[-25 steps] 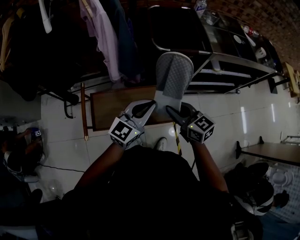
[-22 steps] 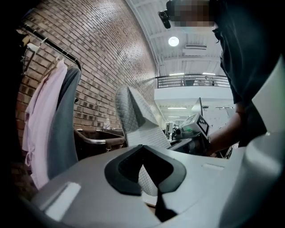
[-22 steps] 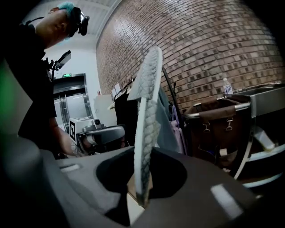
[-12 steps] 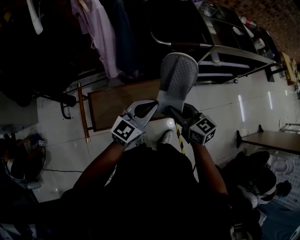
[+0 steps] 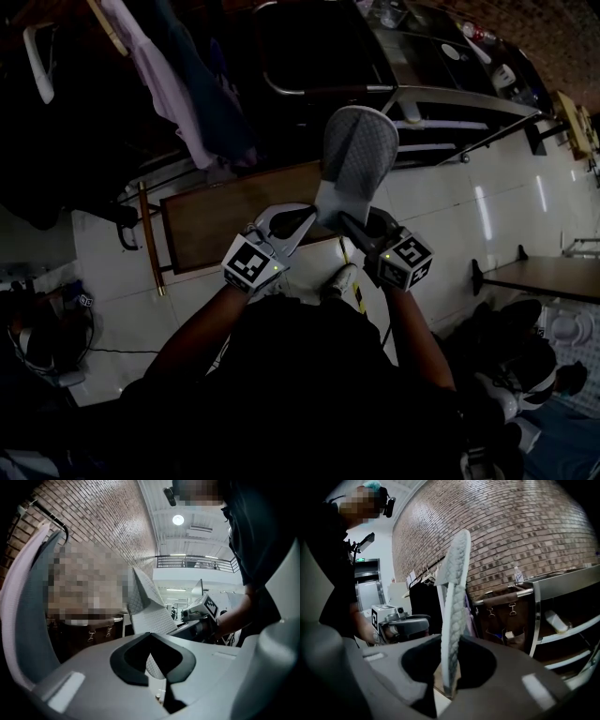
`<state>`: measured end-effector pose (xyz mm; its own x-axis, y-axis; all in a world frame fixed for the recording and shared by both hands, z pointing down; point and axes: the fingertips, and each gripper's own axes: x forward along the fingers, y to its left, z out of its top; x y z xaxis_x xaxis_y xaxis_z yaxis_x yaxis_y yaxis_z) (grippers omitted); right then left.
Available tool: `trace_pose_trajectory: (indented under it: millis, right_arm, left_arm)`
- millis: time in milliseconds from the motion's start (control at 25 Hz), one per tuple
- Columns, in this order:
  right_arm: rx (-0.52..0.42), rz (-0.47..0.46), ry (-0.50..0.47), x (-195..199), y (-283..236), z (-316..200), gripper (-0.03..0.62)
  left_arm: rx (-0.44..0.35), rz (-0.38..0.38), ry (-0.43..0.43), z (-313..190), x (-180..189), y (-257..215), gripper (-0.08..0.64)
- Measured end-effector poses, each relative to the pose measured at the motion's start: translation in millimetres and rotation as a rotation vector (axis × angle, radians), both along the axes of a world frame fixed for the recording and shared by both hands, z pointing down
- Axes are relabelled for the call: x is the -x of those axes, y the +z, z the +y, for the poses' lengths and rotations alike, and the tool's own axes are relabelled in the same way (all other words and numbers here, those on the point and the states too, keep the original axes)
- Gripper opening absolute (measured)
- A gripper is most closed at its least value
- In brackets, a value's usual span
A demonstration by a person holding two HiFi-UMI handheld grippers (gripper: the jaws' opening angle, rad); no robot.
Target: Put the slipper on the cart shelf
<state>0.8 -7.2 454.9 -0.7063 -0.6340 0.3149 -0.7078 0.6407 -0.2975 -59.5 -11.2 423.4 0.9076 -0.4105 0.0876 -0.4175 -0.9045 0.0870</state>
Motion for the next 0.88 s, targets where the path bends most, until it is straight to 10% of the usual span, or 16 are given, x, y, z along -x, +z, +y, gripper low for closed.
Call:
trace_pose_trajectory:
  millis: [880]
  right_arm:
    - [0.058,-0.040,-0.152,-218.5,20.2,-8.9,0.067]
  left_arm:
    - [-0.018,-0.102,-0.045,11.1,-242.4,4.6,0.002]
